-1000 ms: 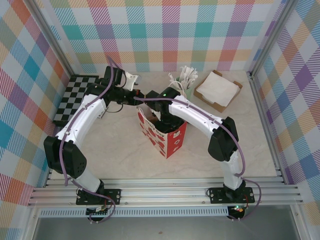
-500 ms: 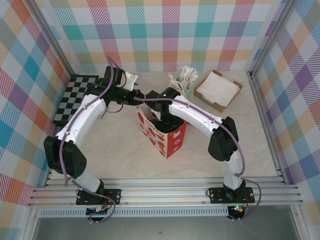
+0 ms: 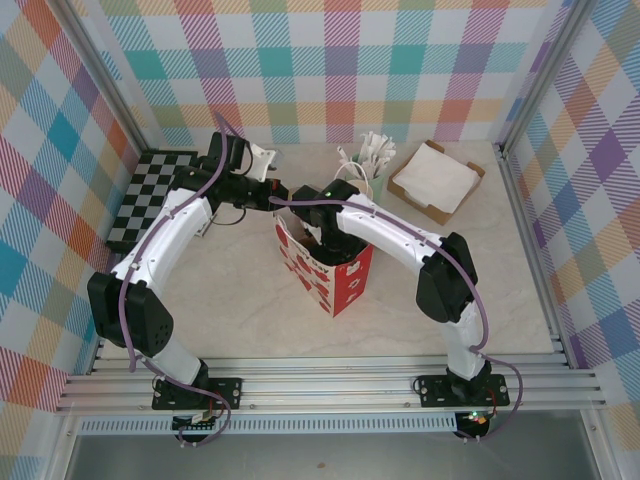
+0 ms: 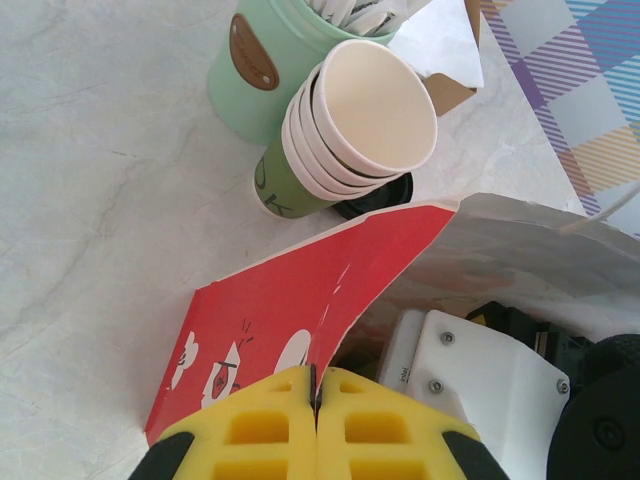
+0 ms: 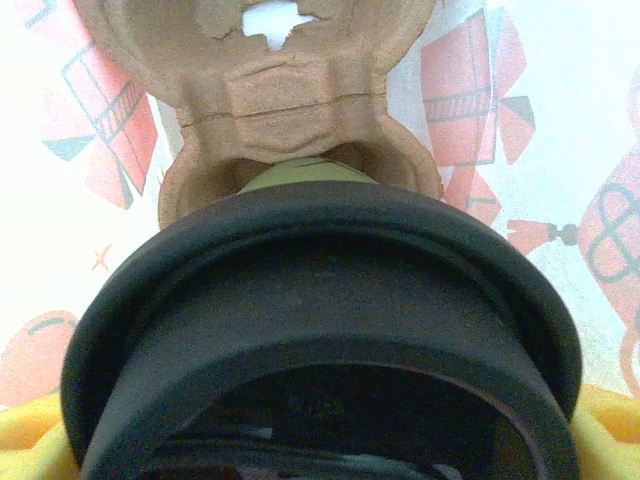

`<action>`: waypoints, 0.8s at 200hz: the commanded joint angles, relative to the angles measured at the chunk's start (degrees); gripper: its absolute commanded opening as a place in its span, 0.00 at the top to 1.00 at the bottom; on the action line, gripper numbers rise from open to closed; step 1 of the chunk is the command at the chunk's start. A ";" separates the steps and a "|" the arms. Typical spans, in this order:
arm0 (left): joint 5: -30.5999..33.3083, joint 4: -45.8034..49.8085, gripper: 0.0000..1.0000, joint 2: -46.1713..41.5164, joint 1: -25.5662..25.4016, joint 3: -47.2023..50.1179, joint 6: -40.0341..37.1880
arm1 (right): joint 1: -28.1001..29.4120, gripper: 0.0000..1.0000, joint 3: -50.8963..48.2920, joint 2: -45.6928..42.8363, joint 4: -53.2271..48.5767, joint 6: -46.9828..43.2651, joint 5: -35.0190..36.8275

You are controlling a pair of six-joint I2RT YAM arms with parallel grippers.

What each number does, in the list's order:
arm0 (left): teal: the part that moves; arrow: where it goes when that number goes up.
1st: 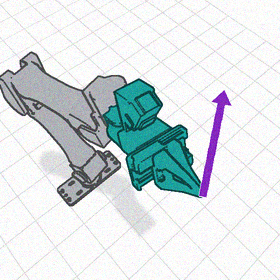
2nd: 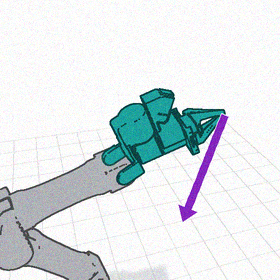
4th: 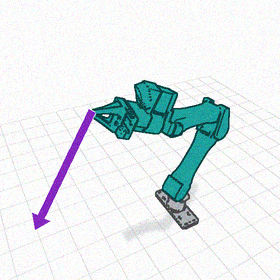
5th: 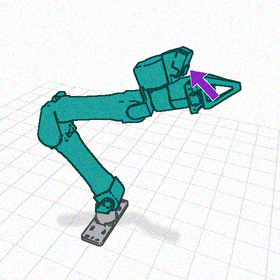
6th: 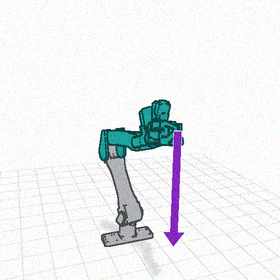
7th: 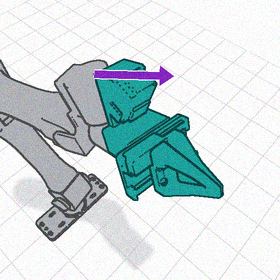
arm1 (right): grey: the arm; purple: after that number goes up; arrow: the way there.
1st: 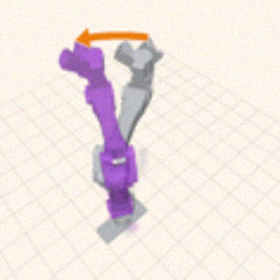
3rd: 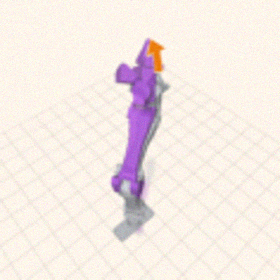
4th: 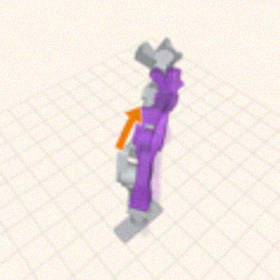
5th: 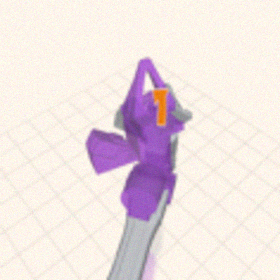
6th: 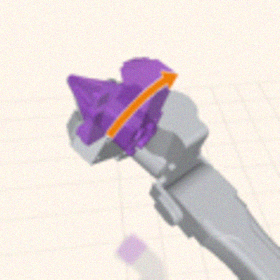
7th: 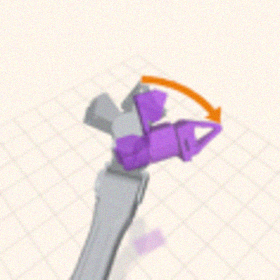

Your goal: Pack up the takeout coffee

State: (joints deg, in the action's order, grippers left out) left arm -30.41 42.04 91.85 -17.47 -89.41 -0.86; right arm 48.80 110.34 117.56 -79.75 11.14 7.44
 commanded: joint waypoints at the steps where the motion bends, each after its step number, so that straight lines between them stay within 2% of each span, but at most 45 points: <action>1: -0.71 2.49 1.00 0.43 -0.28 -0.57 -0.40 | -0.28 0.43 -1.19 -0.92 1.09 0.11 0.27; 160: -0.70 2.63 1.00 0.72 -0.46 -0.66 -0.41 | -0.23 0.43 -3.90 -2.24 4.33 -0.17 1.35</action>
State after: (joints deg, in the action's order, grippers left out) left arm -30.50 42.04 91.88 -17.58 -89.41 -0.86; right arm 48.80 107.50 116.66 -77.14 11.11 7.90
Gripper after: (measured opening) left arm 0.059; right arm 0.804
